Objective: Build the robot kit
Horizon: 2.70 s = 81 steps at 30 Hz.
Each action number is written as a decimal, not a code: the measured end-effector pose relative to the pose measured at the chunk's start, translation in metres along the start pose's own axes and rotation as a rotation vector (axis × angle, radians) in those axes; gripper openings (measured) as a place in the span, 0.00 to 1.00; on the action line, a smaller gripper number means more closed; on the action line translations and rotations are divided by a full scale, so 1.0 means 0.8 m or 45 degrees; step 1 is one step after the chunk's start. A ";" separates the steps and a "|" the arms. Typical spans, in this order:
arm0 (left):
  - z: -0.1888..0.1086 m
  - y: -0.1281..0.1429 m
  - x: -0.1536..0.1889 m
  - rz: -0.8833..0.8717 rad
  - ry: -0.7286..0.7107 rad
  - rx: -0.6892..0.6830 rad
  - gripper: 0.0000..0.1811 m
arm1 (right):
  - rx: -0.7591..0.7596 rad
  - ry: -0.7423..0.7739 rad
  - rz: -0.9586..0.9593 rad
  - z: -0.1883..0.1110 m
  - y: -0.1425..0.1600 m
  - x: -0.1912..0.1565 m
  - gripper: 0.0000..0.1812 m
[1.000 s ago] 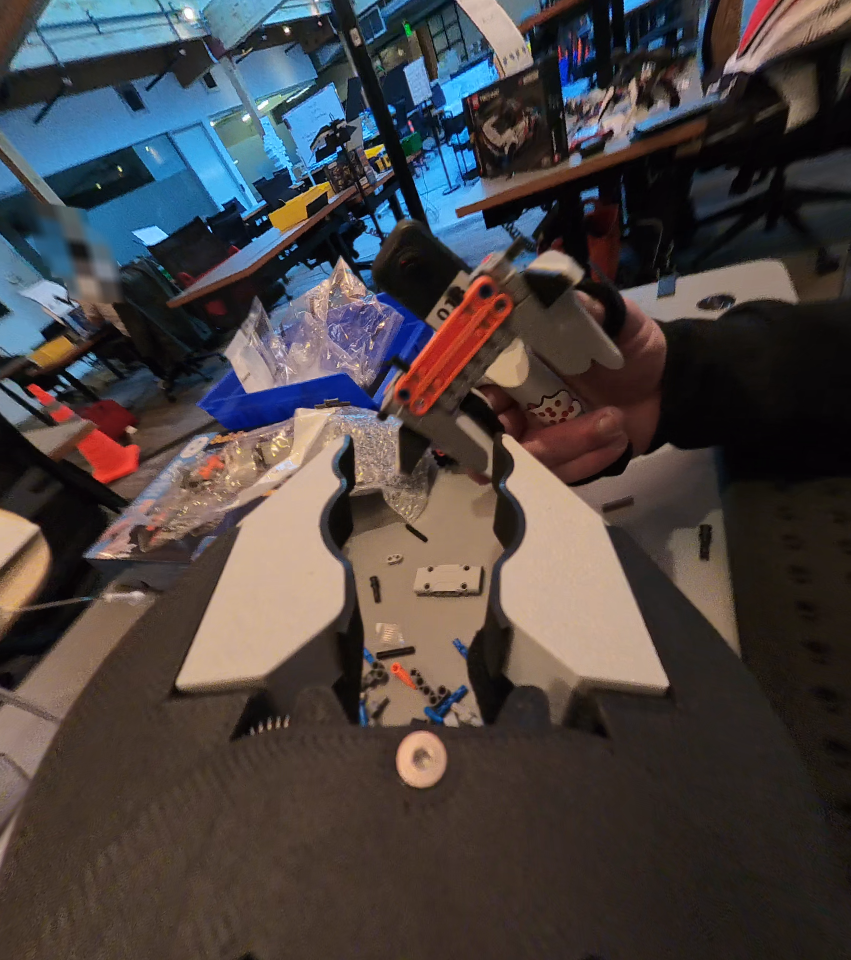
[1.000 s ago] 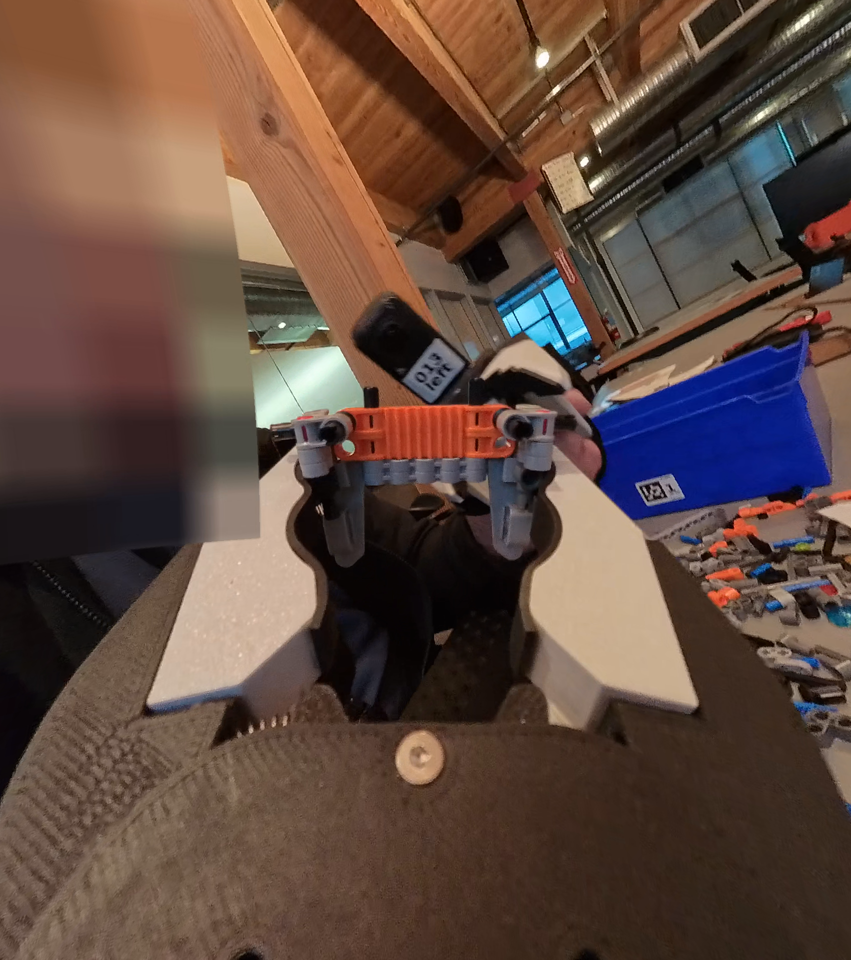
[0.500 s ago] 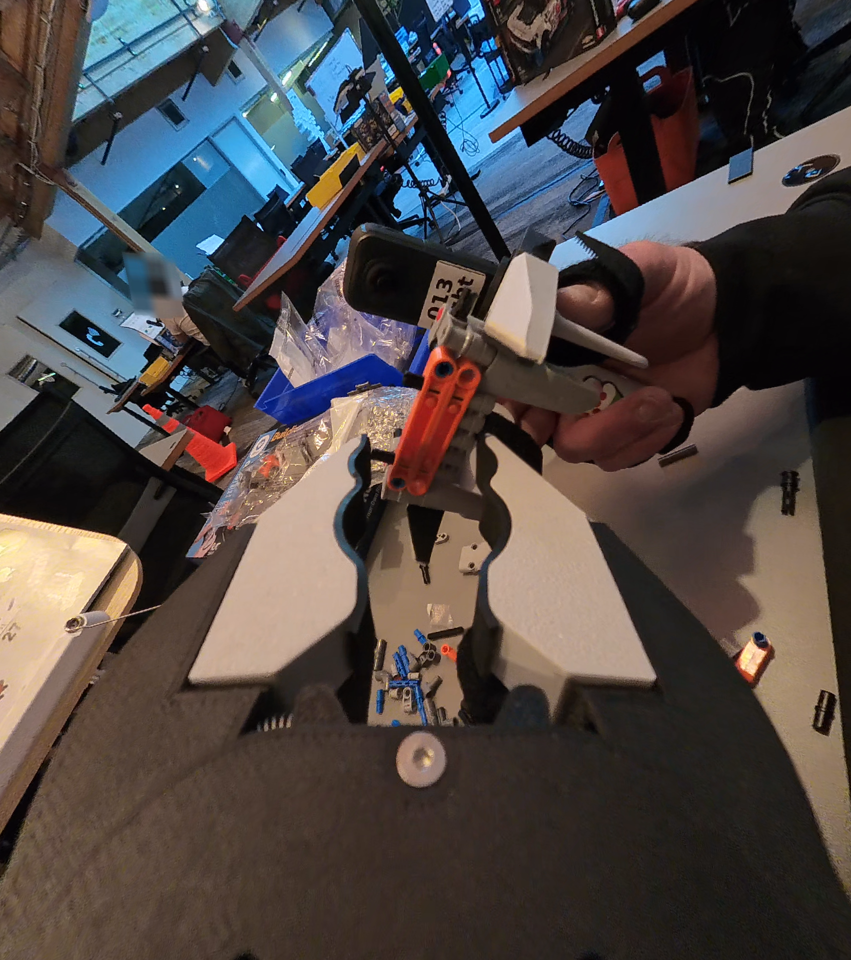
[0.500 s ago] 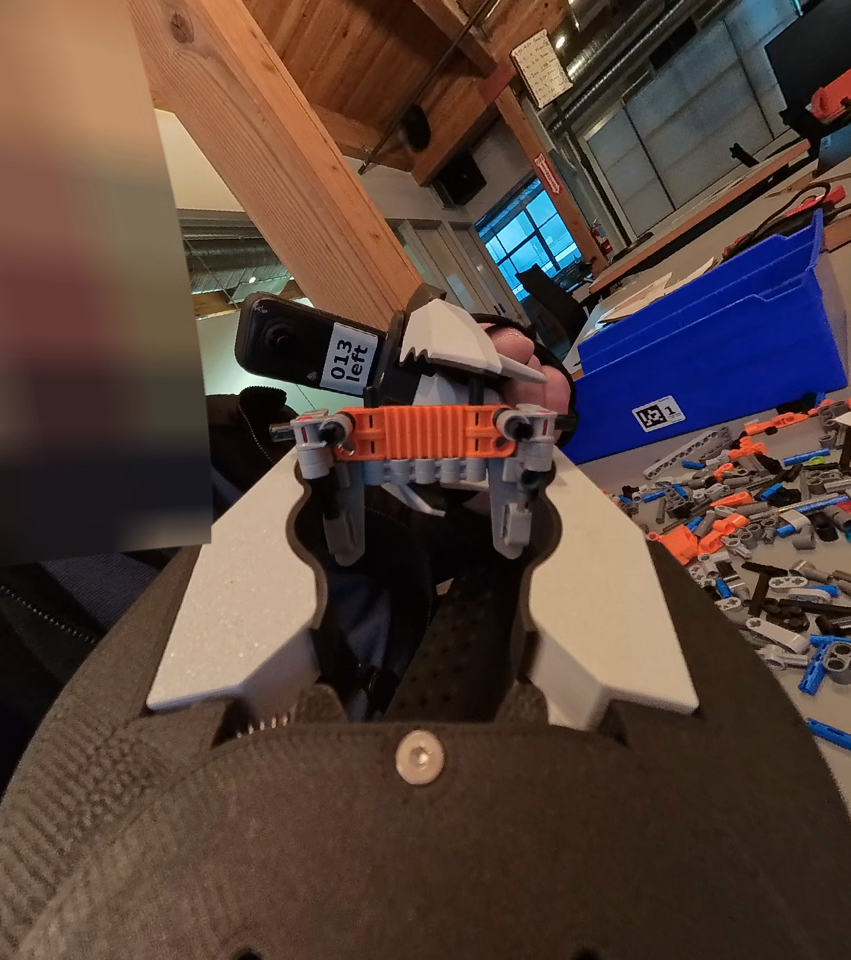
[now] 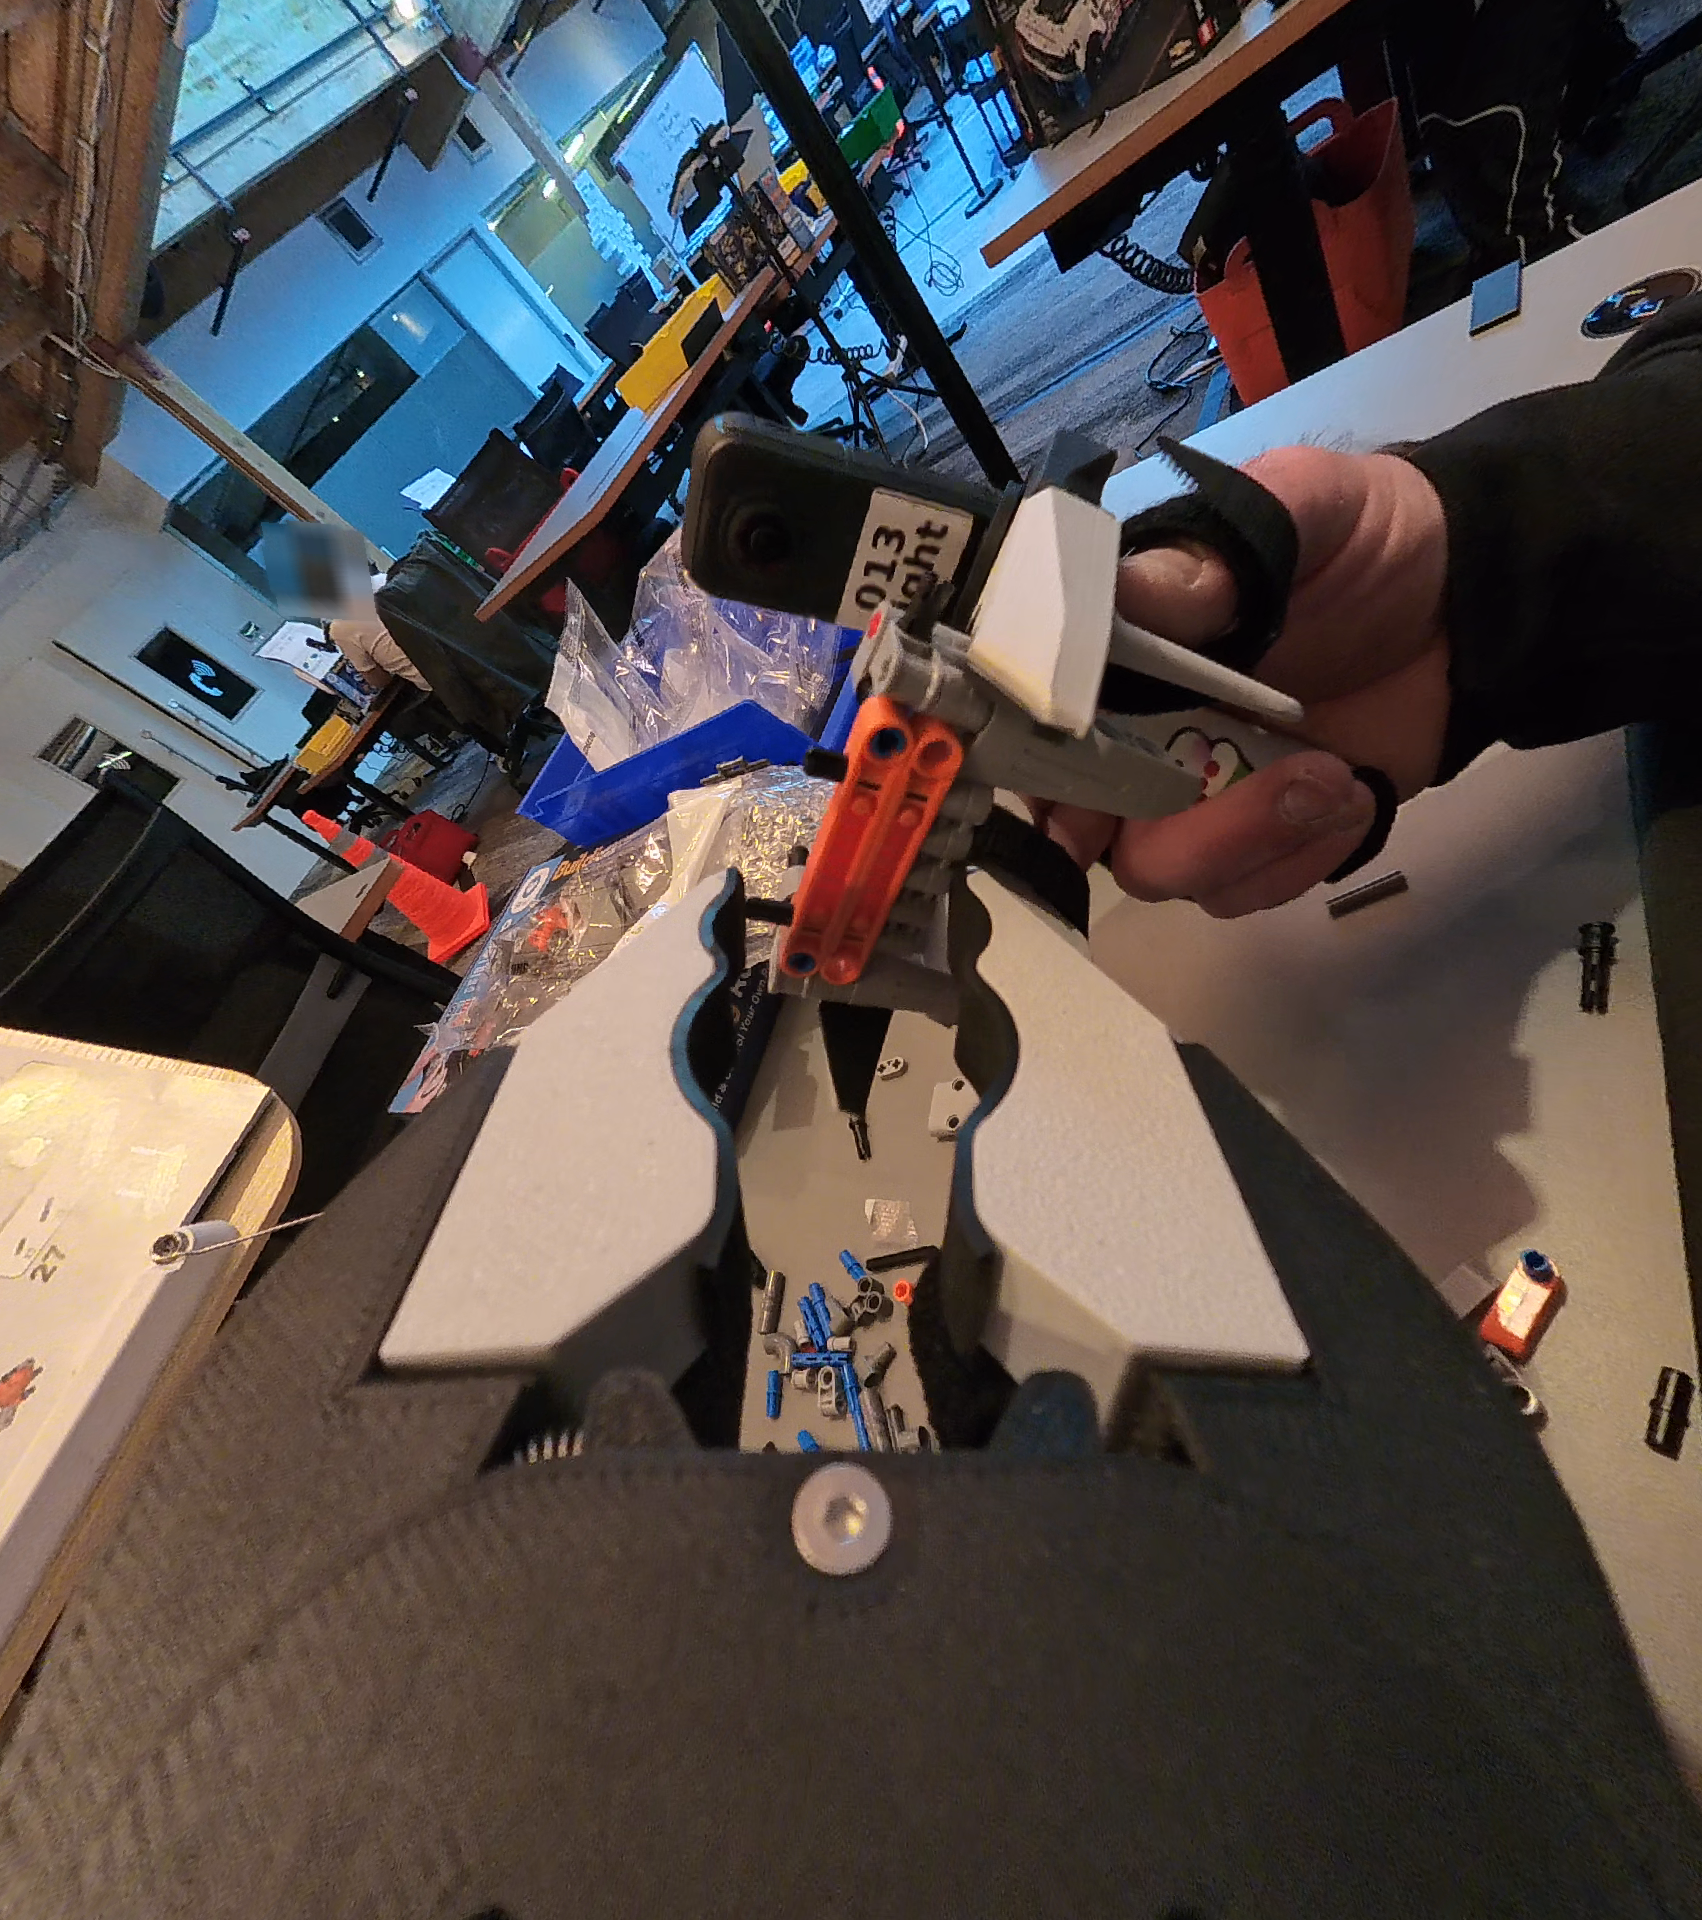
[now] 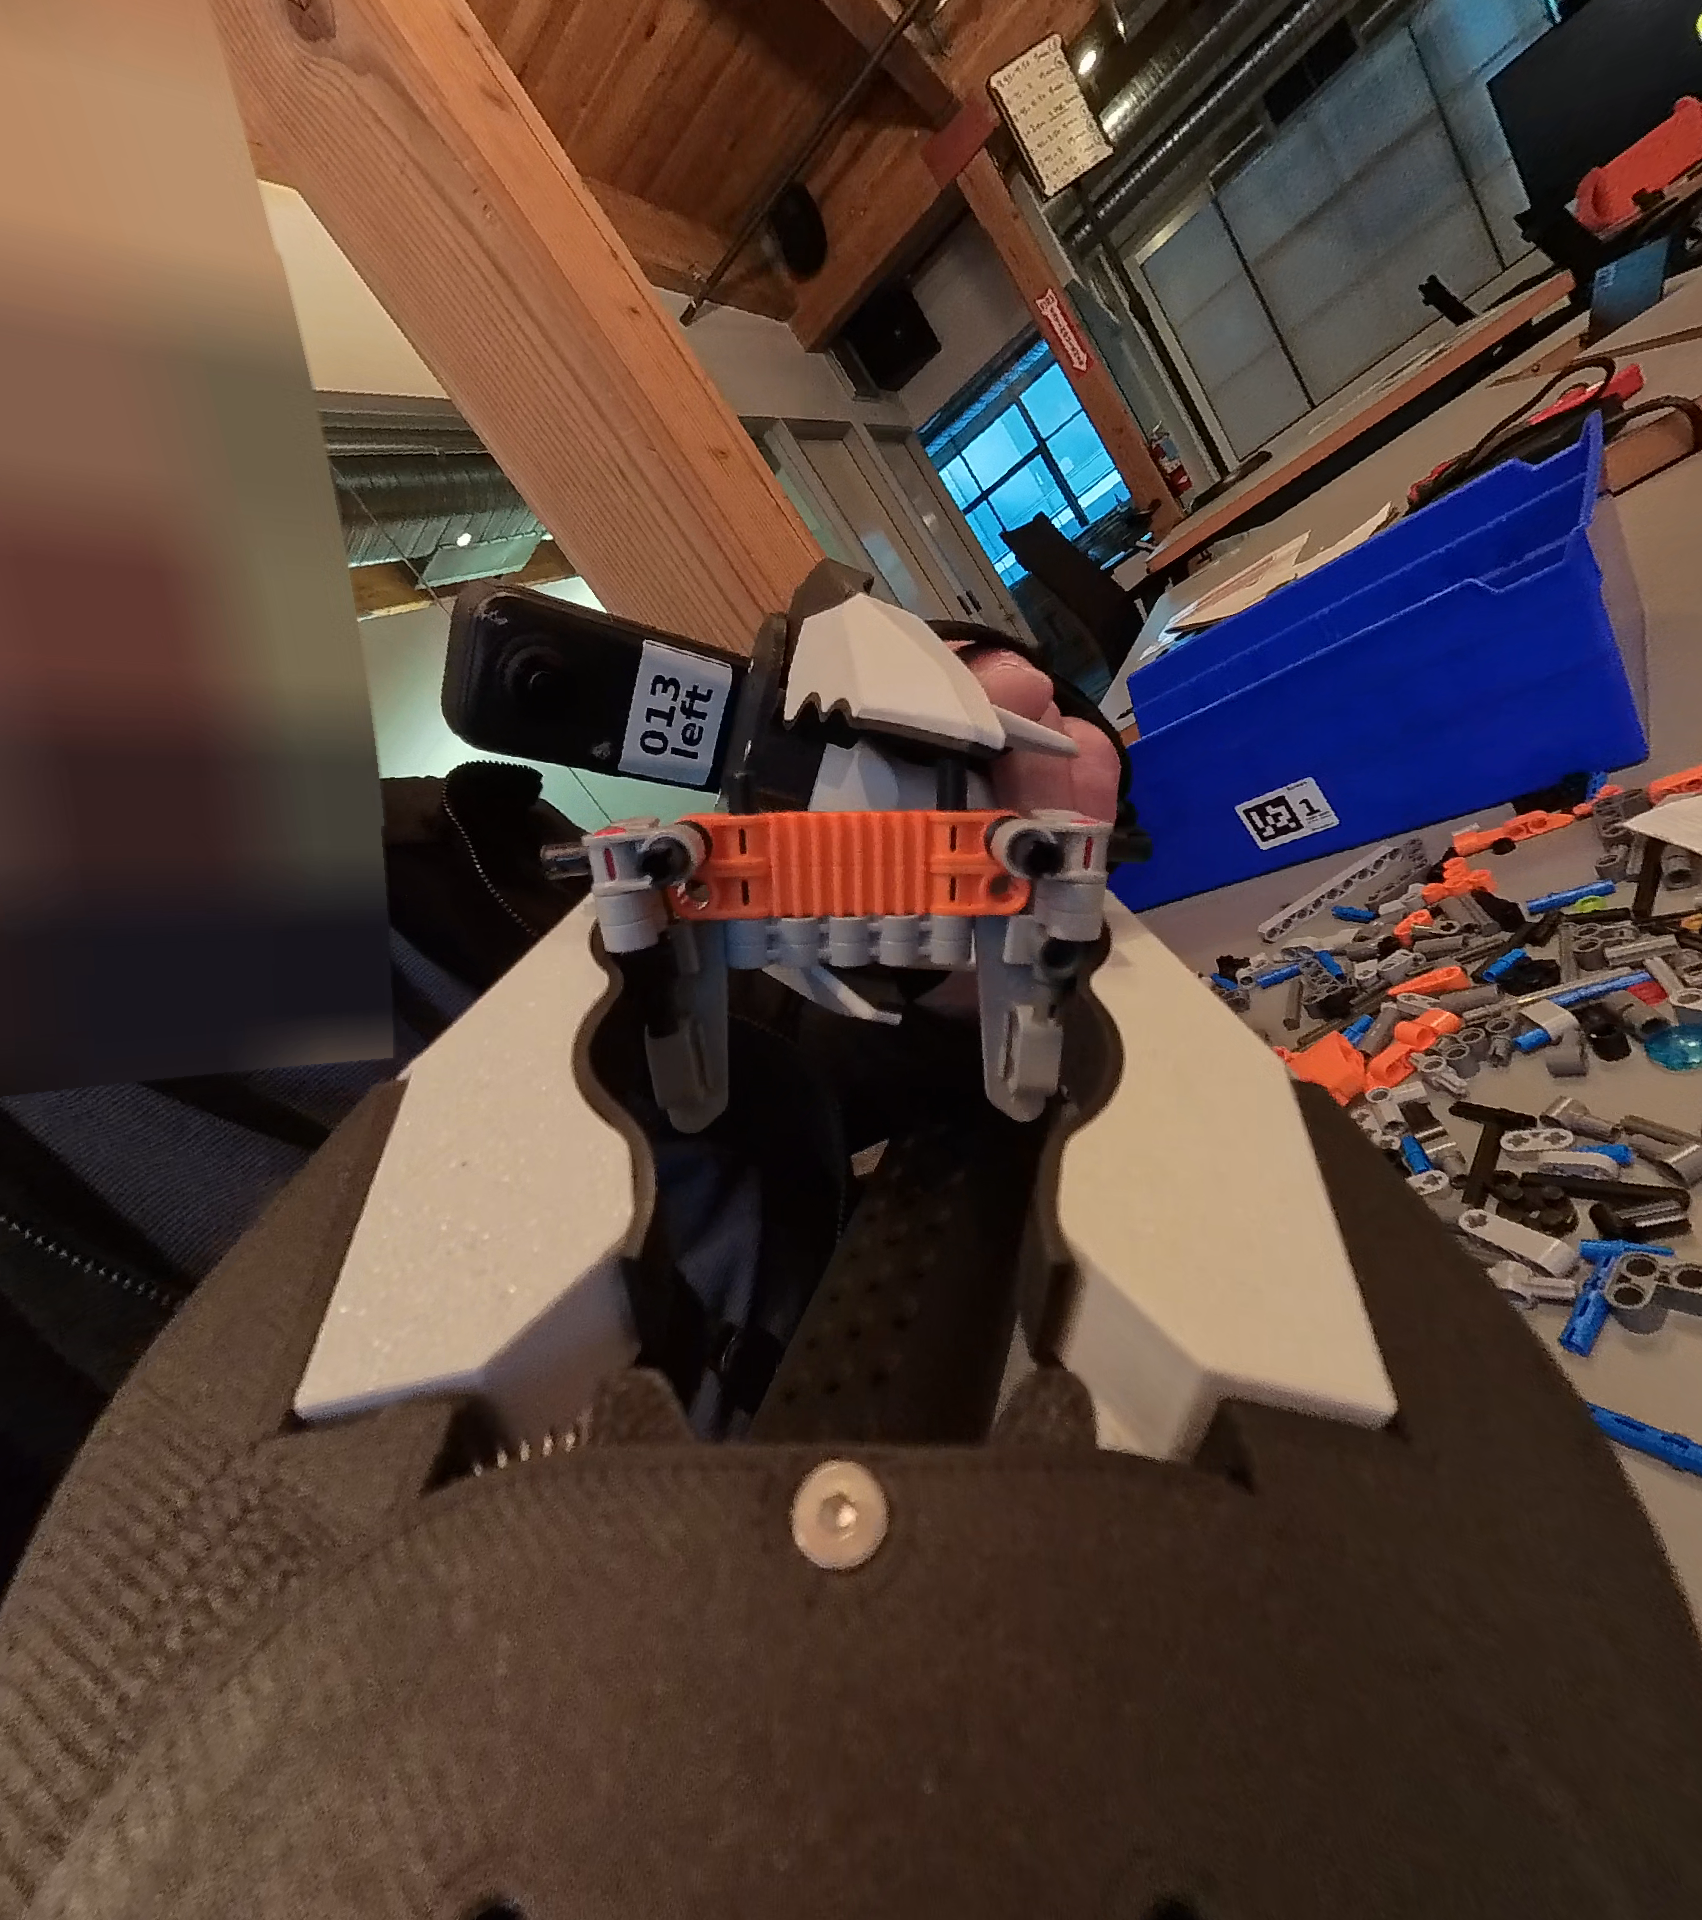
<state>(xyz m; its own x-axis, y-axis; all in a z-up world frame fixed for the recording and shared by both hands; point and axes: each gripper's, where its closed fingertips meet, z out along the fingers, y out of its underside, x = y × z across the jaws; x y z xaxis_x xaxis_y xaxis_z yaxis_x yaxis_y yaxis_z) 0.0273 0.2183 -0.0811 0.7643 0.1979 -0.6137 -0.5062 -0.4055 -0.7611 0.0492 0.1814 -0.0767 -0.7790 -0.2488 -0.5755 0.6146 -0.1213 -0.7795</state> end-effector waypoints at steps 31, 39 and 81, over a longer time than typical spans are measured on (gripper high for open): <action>-0.051 0.093 -0.040 -0.382 0.004 -0.112 0.31 | -0.848 1.092 -0.372 -0.105 0.115 0.095 0.45; -0.051 0.096 -0.035 -0.403 0.039 -0.123 0.31 | -1.103 1.175 -0.384 -0.122 0.147 0.112 0.45; -0.039 0.111 -0.015 -0.444 0.135 -0.195 0.31 | -1.161 1.155 -0.344 -0.133 0.166 0.101 0.39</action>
<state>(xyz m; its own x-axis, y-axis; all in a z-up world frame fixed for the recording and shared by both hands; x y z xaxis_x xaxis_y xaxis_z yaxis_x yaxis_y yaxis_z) -0.0143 0.1525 -0.1346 0.9210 0.2569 -0.2927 -0.1497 -0.4604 -0.8750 0.0547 0.2473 -0.2535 -0.8890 0.4544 -0.0577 0.4014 0.7124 -0.5757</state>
